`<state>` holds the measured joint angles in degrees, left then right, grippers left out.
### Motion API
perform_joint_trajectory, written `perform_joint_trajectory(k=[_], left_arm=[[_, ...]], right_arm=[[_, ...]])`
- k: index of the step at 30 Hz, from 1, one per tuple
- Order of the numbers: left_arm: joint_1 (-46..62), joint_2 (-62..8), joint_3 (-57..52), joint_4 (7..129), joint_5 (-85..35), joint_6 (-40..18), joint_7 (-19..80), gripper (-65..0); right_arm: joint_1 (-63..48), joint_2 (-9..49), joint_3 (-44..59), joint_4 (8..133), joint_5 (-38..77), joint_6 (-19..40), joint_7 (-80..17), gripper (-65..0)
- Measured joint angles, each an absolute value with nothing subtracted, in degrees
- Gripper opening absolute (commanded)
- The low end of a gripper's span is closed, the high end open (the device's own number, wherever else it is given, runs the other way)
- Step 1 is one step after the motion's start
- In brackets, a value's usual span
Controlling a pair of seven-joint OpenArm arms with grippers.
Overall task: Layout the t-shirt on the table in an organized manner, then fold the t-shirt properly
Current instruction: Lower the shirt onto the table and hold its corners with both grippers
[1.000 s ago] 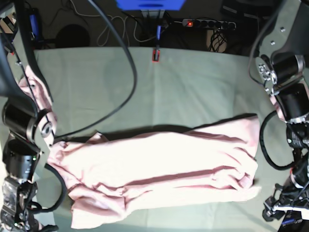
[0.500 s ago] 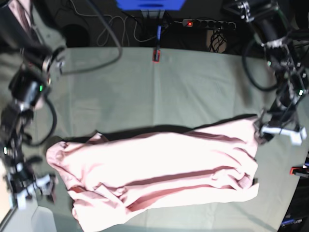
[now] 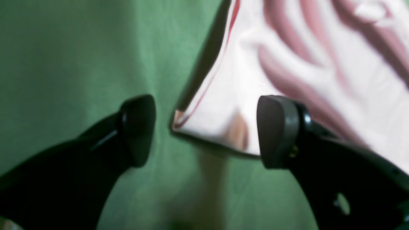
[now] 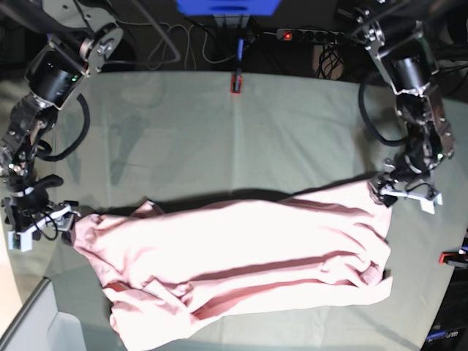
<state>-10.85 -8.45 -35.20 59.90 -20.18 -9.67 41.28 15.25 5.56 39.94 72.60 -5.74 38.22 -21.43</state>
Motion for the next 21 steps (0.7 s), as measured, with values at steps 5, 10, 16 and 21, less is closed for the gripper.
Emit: perform_joint_trajectory(k=[5,10,16,21], left_arm=[[-12.91,-8.67,-35.22,55.59,-19.57,-9.89,39.24,-26.3],[-12.36,-8.71,-35.4,53.54,-19.99,-10.13,34.44,-59.5],[-10.98,-8.86,-35.27,53.87,-20.8,-10.35,33.39,-65.0],[-10.98,-8.88,-35.27,53.89,-20.8,-10.35,33.56,-64.9]], right_arm=[[15.55,6.11,41.06,70.37,-5.5,38.15,-20.56,-13.6],[16.47,7.35,40.62,60.73,-5.58,38.3,-20.99,-13.6],[21.65,10.5,40.71,47.57,-5.69,38.11,-20.29,-13.6],[23.22,10.48,40.71,42.04,-5.72,37.85,-13.54,-13.7]])
